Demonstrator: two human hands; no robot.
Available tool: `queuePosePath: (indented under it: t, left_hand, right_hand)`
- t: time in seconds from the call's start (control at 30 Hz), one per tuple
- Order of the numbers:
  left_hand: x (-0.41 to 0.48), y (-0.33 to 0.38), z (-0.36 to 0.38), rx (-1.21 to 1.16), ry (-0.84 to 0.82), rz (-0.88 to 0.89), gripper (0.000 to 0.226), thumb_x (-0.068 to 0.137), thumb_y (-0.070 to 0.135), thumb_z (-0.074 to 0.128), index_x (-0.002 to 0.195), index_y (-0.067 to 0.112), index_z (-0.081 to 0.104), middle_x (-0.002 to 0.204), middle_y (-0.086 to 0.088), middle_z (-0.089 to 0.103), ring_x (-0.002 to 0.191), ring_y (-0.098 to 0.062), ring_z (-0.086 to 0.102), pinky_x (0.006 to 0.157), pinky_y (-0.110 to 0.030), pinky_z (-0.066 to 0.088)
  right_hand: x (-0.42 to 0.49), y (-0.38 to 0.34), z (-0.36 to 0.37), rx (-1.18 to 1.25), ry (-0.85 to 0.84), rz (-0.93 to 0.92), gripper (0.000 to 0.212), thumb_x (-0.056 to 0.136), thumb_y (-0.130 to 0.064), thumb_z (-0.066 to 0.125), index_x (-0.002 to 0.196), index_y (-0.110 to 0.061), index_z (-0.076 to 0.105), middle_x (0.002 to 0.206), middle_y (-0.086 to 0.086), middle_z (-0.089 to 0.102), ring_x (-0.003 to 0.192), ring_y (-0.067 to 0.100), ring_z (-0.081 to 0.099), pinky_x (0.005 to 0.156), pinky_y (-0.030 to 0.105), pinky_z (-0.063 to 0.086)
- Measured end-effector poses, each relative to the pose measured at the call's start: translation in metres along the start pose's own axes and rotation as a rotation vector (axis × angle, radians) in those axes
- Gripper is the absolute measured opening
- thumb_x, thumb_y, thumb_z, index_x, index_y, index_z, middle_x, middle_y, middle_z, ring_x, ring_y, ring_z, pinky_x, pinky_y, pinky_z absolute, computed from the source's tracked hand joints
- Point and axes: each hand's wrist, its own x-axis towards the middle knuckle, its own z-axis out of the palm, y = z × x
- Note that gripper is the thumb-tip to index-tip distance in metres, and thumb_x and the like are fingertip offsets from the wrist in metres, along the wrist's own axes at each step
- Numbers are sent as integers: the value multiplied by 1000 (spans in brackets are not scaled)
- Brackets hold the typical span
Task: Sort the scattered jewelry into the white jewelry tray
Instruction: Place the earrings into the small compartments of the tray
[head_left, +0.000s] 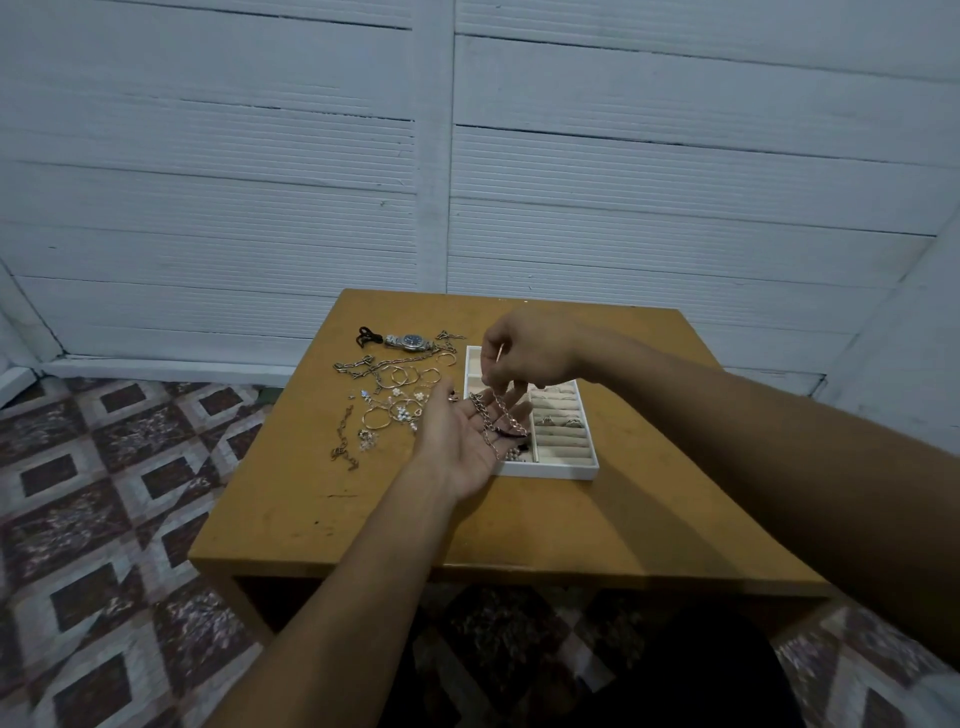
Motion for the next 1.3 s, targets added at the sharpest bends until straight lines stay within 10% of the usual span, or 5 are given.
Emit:
queuePosePath:
  t: [0.43, 1.07, 1.3]
  left_hand:
    - [1, 5, -13, 57, 42, -33, 63, 99, 52, 31, 122, -2, 56, 103, -21, 71, 89, -32, 71, 74, -42, 54]
    - [8, 21, -17, 93, 131, -63, 61, 99, 50, 36, 122, -4, 52, 110, -22, 64, 97, -31, 64, 99, -42, 48]
    - [10, 22, -21, 126, 103, -70, 61, 98, 52, 36, 118, -2, 56, 102, -20, 67, 101, -32, 61, 87, -37, 52]
  right_hand:
    - [27, -4, 28, -121, -17, 5, 12, 84, -14, 69, 94, -12, 75, 96, 5, 73, 83, 14, 61, 79, 30, 50]
    - [32, 19, 36, 108, 55, 141, 10, 85, -9, 65, 87, -8, 74, 85, 9, 72, 67, 18, 64, 54, 25, 50]
    - [31, 26, 53, 222, 66, 172, 8, 85, -10, 65, 80, -11, 71, 90, 12, 73, 66, 16, 57, 53, 24, 47]
